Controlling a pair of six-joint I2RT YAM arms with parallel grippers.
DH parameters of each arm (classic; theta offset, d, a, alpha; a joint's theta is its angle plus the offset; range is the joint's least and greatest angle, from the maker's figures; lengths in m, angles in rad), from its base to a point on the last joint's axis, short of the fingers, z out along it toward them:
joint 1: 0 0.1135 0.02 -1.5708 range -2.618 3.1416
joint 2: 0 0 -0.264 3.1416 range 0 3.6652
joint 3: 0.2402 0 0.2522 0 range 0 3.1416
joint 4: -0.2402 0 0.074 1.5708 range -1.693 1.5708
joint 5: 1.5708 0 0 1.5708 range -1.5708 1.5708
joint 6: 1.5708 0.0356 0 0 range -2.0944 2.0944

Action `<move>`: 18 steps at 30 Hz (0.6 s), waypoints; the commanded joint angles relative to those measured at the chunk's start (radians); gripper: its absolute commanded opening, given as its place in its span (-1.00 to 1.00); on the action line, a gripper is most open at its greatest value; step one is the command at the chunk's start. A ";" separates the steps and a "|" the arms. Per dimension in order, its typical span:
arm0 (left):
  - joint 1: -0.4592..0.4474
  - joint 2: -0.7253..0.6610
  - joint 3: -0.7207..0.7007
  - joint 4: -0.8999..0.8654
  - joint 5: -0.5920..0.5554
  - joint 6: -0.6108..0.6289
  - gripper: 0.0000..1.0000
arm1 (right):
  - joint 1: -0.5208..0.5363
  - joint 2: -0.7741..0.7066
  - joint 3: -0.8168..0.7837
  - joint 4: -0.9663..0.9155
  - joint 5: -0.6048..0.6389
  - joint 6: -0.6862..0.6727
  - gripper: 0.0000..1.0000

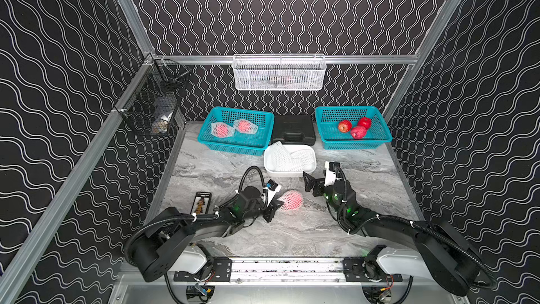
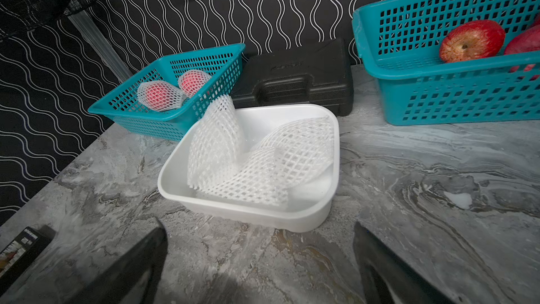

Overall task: Remove foam nets from apples
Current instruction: Remove the foam net from the apple.

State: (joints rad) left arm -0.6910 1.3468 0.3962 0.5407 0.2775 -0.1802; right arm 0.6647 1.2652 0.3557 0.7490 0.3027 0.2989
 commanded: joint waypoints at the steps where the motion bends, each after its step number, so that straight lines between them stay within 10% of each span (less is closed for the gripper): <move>1: 0.002 -0.044 0.052 -0.211 -0.050 -0.006 -0.86 | -0.001 -0.005 0.008 0.001 0.014 0.012 1.00; 18: 0.001 0.094 0.629 -1.071 -0.053 0.033 -1.00 | -0.001 0.014 0.010 0.004 0.030 0.018 1.00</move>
State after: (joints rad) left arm -0.6914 1.4254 0.9489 -0.3408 0.2237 -0.1757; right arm 0.6647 1.2781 0.3607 0.7345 0.3145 0.3031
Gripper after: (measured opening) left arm 0.075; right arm 0.999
